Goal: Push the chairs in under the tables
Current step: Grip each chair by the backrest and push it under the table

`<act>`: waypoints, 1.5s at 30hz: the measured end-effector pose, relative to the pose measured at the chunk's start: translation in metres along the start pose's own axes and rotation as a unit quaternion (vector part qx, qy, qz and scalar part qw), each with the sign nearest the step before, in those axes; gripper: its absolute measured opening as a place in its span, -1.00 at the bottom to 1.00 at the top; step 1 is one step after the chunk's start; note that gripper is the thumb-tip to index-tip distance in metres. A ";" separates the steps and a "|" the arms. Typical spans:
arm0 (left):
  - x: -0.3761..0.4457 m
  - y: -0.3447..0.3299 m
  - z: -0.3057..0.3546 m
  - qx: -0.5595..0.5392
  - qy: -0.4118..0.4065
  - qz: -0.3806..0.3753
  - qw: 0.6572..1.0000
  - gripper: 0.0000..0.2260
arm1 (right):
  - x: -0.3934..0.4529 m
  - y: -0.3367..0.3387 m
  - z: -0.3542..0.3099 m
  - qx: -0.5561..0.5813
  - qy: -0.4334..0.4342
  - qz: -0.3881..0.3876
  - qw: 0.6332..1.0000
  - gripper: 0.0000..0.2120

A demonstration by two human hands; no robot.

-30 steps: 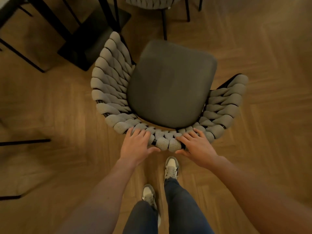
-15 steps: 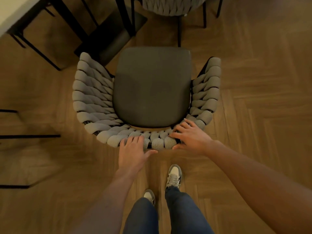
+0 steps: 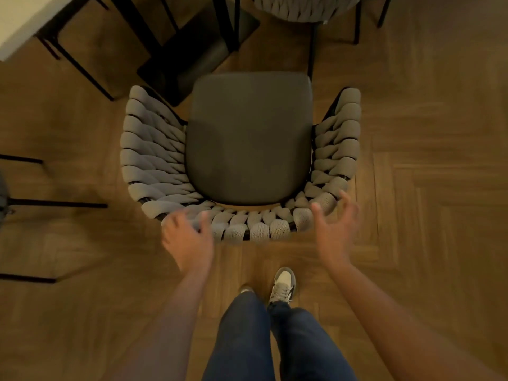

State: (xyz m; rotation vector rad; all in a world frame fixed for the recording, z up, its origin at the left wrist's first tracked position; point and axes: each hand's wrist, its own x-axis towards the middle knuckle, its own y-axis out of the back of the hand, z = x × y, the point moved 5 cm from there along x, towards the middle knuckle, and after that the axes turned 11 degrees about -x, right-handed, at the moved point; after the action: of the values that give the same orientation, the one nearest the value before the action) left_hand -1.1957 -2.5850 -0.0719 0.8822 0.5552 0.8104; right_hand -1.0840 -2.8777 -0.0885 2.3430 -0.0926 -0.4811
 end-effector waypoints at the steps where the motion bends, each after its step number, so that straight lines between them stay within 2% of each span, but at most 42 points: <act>1: 0.009 0.008 -0.012 -0.059 0.093 0.054 0.992 -0.60 | -0.004 -0.007 0.009 0.135 -0.163 -0.003 0.977 -0.33; 2: 0.017 0.013 -0.022 -0.126 0.184 0.089 0.971 -0.62 | -0.007 -0.021 0.014 0.251 -0.282 -0.020 0.926 -0.30; 3: 0.025 0.013 -0.033 -0.196 0.264 0.105 0.939 -0.62 | -0.006 -0.035 0.015 0.329 -0.349 -0.045 0.876 -0.28; 4: 0.032 0.010 -0.041 -0.268 0.326 0.103 0.900 -0.59 | -0.004 -0.046 0.011 0.376 -0.379 -0.070 0.843 -0.24; 6: 0.046 0.000 -0.051 -0.374 0.408 0.075 0.829 -0.50 | 0.001 -0.061 0.005 0.403 -0.398 -0.093 0.819 -0.18; 8: 0.060 -0.004 -0.056 -0.403 0.448 0.056 0.796 -0.42 | 0.006 -0.070 0.002 0.403 -0.413 -0.070 0.814 -0.24; 11: 0.084 -0.002 -0.063 -0.400 0.479 0.065 0.779 -0.34 | 0.012 -0.074 0.004 0.393 -0.428 -0.027 0.813 -0.31; 14: 0.102 -0.002 -0.069 -0.376 0.502 0.063 0.776 -0.45 | 0.012 -0.075 0.007 0.360 -0.455 -0.007 0.815 -0.22; 20: 0.101 -0.005 -0.067 -0.326 0.516 0.066 0.789 -0.55 | 0.026 -0.064 -0.013 0.329 -0.457 0.018 0.826 -0.32; 21: 0.099 -0.006 -0.063 -0.327 0.519 0.068 0.787 -0.56 | 0.031 -0.062 -0.017 0.328 -0.450 0.017 0.831 -0.41; 23: 0.100 -0.006 -0.056 -0.329 0.526 0.078 0.781 -0.57 | 0.045 -0.061 -0.030 0.334 -0.422 0.003 0.843 -0.74; 24: 0.101 -0.006 -0.053 -0.332 0.530 0.081 0.776 -0.58 | 0.053 -0.061 -0.039 0.336 -0.409 -0.005 0.848 -0.81; 29: 0.109 -0.007 -0.038 -0.355 0.550 0.085 0.751 -0.56 | 0.099 -0.067 -0.078 0.316 -0.374 -0.064 0.870 -0.82; 32: 0.121 -0.010 -0.029 -0.362 0.565 0.094 0.735 -0.51 | 0.136 -0.080 -0.107 0.294 -0.348 -0.102 0.885 -0.70; 36: 0.142 -0.015 -0.019 -0.352 0.584 0.104 0.724 -0.44 | 0.185 -0.102 -0.149 0.259 -0.325 -0.134 0.900 -0.81; 40: 0.165 -0.026 -0.004 -0.360 0.602 0.126 0.702 -0.44 | 0.231 -0.116 -0.192 0.226 -0.322 -0.160 0.905 -0.72; 43: 0.181 -0.031 0.022 -0.370 0.611 0.130 0.688 -0.48 | 0.265 -0.122 -0.218 0.216 -0.313 -0.163 0.910 -0.59; 45: 0.190 -0.042 0.033 -0.374 0.617 0.131 0.680 -0.49 | 0.287 -0.123 -0.235 0.202 -0.302 -0.169 0.916 -0.58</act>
State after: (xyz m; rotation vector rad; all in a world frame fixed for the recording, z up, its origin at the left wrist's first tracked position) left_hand -1.0447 -2.4631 -0.1083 -0.5257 1.1419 1.7266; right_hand -0.7407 -2.6926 -0.1071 2.5246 -0.0797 -1.4758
